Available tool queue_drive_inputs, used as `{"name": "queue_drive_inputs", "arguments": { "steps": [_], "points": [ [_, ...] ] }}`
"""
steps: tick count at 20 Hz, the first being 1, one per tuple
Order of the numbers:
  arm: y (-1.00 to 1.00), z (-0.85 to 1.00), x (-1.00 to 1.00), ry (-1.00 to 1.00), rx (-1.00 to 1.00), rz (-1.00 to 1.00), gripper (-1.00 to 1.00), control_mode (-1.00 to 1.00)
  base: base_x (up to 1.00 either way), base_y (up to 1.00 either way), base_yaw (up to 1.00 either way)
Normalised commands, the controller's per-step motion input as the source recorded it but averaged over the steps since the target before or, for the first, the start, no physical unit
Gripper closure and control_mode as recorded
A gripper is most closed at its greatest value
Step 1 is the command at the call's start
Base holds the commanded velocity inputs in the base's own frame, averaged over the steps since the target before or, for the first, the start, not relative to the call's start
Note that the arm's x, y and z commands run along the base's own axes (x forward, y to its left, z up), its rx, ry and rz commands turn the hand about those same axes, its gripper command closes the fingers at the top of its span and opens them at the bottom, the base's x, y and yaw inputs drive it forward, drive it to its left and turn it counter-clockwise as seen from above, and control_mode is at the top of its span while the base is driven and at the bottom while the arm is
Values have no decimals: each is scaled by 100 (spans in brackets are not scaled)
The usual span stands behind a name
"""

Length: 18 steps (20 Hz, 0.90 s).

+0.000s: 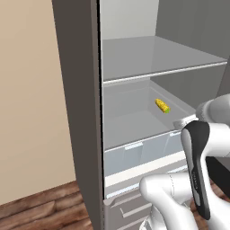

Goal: Place one corn and one chicken drumstick in each tupperware on the nearby counter, to pack two identical lunches.

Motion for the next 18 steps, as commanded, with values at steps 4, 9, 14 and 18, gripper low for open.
{"name": "queue_drive_inputs", "arguments": {
  "steps": [4, 9, 14, 18],
  "points": [
    [0, 0, 0, 0, 0, 0, -100, 100, 44, -21, 0],
    [-17, -19, 0, 4, 0, -1, -100, -100, 15, -16, 0],
    [-43, -70, 8, 2, 0, -9, -100, -100, 0, 0, 0],
    [-28, -51, 32, 0, 0, -8, -100, -100, 0, 0, 0]
  ]
}}
